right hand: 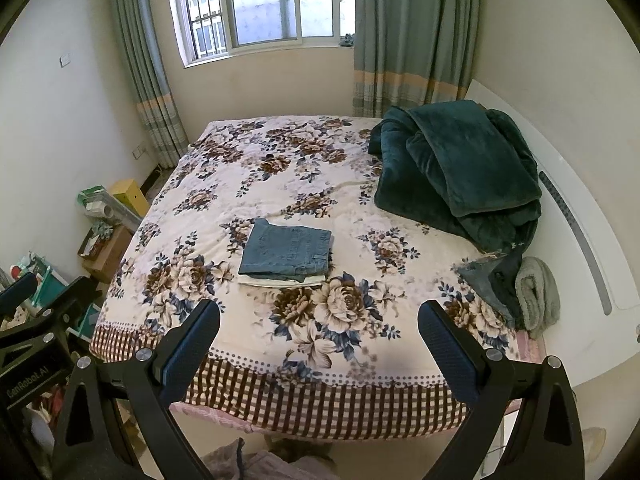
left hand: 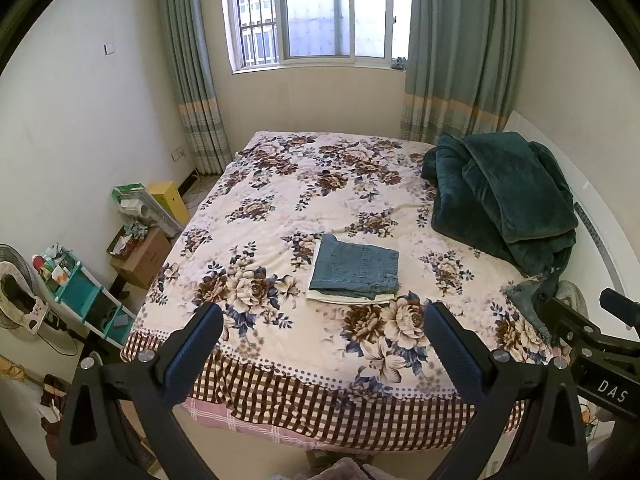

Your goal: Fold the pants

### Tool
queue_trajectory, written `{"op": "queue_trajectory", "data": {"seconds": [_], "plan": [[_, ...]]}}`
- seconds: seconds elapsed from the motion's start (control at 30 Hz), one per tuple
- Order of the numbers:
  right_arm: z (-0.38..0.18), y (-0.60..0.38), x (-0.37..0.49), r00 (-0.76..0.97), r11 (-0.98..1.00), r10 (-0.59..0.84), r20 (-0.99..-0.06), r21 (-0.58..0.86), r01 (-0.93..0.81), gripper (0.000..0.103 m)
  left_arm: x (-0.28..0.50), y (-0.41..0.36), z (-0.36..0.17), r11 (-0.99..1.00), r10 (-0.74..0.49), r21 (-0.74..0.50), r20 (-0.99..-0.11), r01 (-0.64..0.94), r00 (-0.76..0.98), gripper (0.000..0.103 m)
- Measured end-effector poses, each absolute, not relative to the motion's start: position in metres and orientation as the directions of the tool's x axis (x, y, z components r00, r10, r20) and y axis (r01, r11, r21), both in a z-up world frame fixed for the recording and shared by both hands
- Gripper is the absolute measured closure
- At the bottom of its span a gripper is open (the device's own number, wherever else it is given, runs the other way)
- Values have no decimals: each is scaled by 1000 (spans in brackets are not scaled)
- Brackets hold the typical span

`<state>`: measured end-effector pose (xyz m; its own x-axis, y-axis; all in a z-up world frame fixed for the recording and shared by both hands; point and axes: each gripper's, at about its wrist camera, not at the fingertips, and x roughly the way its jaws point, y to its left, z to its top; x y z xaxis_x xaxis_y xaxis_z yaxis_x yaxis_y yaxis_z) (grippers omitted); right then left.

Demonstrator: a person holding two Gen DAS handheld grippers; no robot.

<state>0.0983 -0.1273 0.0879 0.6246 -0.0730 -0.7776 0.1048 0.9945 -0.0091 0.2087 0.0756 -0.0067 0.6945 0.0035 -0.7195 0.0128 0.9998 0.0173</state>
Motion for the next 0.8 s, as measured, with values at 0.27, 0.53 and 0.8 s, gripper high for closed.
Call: {"op": "queue_trajectory", "data": {"seconds": [0.27,0.53,0.8], "plan": [[90,-130,101,627,995,-63,-776,0,99,2,209,72,-5,1000,1,13,-721,12,693,0],[92,-133,101,627,995,-55,-777,7,97,1,210,70,-4,1000,3,12,-723,9,691,0],[91,-133,102,626,995,-51,-778,11,95,1,210,74,-4,1000,3,11,-721,7,693,0]]}}
